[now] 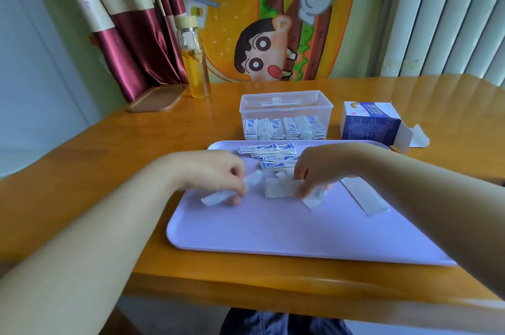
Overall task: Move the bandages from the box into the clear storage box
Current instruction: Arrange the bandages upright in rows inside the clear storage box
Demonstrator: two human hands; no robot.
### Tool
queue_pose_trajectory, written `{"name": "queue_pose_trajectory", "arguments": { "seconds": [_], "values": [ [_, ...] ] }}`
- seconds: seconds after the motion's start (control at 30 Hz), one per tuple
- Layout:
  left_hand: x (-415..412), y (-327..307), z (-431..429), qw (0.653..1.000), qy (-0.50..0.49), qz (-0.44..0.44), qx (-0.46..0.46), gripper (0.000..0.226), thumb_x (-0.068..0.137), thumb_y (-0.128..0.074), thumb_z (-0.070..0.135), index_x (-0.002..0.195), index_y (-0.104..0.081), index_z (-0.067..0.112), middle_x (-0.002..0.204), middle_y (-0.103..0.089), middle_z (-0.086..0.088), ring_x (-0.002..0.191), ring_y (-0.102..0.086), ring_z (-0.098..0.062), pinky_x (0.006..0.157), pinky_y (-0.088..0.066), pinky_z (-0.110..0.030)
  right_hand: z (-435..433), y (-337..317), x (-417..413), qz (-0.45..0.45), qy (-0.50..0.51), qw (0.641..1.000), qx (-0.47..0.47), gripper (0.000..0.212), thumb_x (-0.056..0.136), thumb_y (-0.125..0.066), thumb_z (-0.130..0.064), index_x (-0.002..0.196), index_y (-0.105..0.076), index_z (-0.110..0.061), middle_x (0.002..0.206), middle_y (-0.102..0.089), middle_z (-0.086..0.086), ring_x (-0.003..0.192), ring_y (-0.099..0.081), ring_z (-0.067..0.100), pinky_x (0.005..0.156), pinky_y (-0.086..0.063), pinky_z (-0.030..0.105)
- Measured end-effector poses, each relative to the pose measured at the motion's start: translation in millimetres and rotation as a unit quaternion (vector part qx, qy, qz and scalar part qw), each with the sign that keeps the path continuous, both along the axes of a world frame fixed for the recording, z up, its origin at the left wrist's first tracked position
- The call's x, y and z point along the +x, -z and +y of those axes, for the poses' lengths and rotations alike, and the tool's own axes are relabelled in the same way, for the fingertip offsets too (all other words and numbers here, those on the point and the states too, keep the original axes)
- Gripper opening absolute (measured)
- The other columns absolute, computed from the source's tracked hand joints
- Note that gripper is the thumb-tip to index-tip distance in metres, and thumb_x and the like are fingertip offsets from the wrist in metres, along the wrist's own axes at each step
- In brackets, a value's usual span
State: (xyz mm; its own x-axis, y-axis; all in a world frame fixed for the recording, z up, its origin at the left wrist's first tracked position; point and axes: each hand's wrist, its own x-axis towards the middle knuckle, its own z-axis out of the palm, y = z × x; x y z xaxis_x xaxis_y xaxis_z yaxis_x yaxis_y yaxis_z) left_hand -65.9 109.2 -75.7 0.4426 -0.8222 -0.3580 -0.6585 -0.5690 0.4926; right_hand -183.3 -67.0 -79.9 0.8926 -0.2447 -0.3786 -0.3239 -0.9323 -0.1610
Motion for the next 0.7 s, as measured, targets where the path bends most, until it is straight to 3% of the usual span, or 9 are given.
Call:
{"name": "queue_pose_trajectory", "arguments": {
  "seconds": [0.07,0.13,0.27,0.37,0.43,0.47,0.57,0.63,0.7],
  "values": [
    [6.1,4.1,7.5,0.974,-0.126,0.143,-0.125,0.011,0.091,-0.052,0.006,0.081,-0.050,0.009,0.077,-0.071,-0.003,0.073,-0.071,-0.018,0.063,-0.054,-0.029,-7.6,-2.8,-5.7,-0.058,0.023,0.998,0.026,0.019,0.081,-0.066,-0.041,0.074,-0.062,-0.023,0.071,-0.061,-0.004,0.062,-0.055,0.012,0.060,-0.039,0.024],
    [2.8,11.0,9.3,0.923,-0.218,0.233,-0.216,0.011,0.094,-0.044,0.001,0.095,-0.053,0.007,0.075,-0.065,-0.006,0.059,-0.062,-0.014,0.051,-0.050,-0.023,-15.3,-3.3,-9.3,-0.143,0.076,0.975,0.152,0.013,0.082,-0.069,-0.032,0.076,-0.065,-0.020,0.069,-0.062,-0.005,0.063,-0.058,0.009,0.062,-0.046,0.020],
    [-16.2,30.6,-8.7,0.740,-0.318,0.480,-0.348,0.024,0.093,-0.035,-0.003,0.100,-0.051,0.013,0.067,-0.050,-0.002,0.042,-0.037,-0.007,0.038,-0.028,-0.014,-11.3,2.5,-11.8,-0.205,0.165,0.825,0.501,0.004,0.086,-0.062,0.000,0.087,-0.065,-0.002,0.078,-0.067,0.009,0.075,-0.068,0.014,0.077,-0.057,0.024],
    [-30.8,35.3,-22.7,0.656,-0.335,0.579,-0.349,0.017,0.093,-0.037,0.006,0.094,-0.054,0.011,0.063,-0.048,0.002,0.039,-0.034,-0.005,0.039,-0.024,-0.013,1.0,7.7,-12.9,-0.232,0.186,0.766,0.570,0.012,0.085,-0.059,0.006,0.084,-0.064,-0.005,0.075,-0.066,0.008,0.075,-0.068,0.015,0.075,-0.057,0.024],
    [-40.6,35.4,-28.7,0.621,-0.338,0.614,-0.350,0.016,0.095,-0.041,0.017,0.088,-0.054,0.013,0.062,-0.046,0.003,0.039,-0.032,-0.005,0.038,-0.025,-0.013,8.4,11.1,-12.7,-0.309,0.204,0.751,0.547,0.015,0.081,-0.064,0.006,0.077,-0.061,-0.007,0.070,-0.064,0.007,0.064,-0.067,0.011,0.064,-0.056,0.020],
    [-45.4,35.6,-30.8,0.606,-0.341,0.623,-0.357,0.019,0.096,-0.042,0.024,0.086,-0.054,0.014,0.063,-0.045,0.004,0.038,-0.032,-0.006,0.038,-0.025,-0.013,10.9,14.1,-11.9,-0.363,0.198,0.768,0.490,0.017,0.079,-0.068,0.004,0.075,-0.060,-0.010,0.068,-0.065,0.005,0.059,-0.065,0.008,0.059,-0.053,0.017],
    [-54.0,35.8,-36.3,0.572,-0.347,0.630,-0.394,0.035,0.096,-0.040,0.047,0.088,-0.055,0.016,0.063,-0.047,0.003,0.035,-0.032,-0.006,0.037,-0.024,-0.011,19.5,21.4,-9.3,-0.509,0.122,0.826,0.210,0.021,0.075,-0.070,-0.003,0.067,-0.057,-0.018,0.058,-0.058,-0.012,0.051,-0.051,0.000,0.050,-0.037,0.010],
    [-55.1,35.2,-37.8,0.563,-0.348,0.623,-0.417,0.045,0.093,-0.037,0.059,0.090,-0.054,0.018,0.062,-0.046,0.003,0.036,-0.032,-0.006,0.036,-0.024,-0.011,23.3,25.5,-9.5,-0.553,0.034,0.829,0.077,0.022,0.070,-0.069,0.003,0.069,-0.061,-0.018,0.062,-0.053,-0.014,0.055,-0.047,0.003,0.053,-0.039,0.015],
    [-55.8,33.2,-37.8,0.571,-0.332,0.618,-0.428,0.058,0.087,-0.033,0.069,0.104,-0.057,0.019,0.063,-0.045,0.003,0.040,-0.033,-0.005,0.037,-0.024,-0.013,23.5,32.9,-10.8,-0.561,-0.052,0.826,0.013,0.021,0.062,-0.063,0.005,0.071,-0.062,-0.014,0.072,-0.056,-0.006,0.059,-0.048,0.009,0.052,-0.047,0.028]
  ]
}}
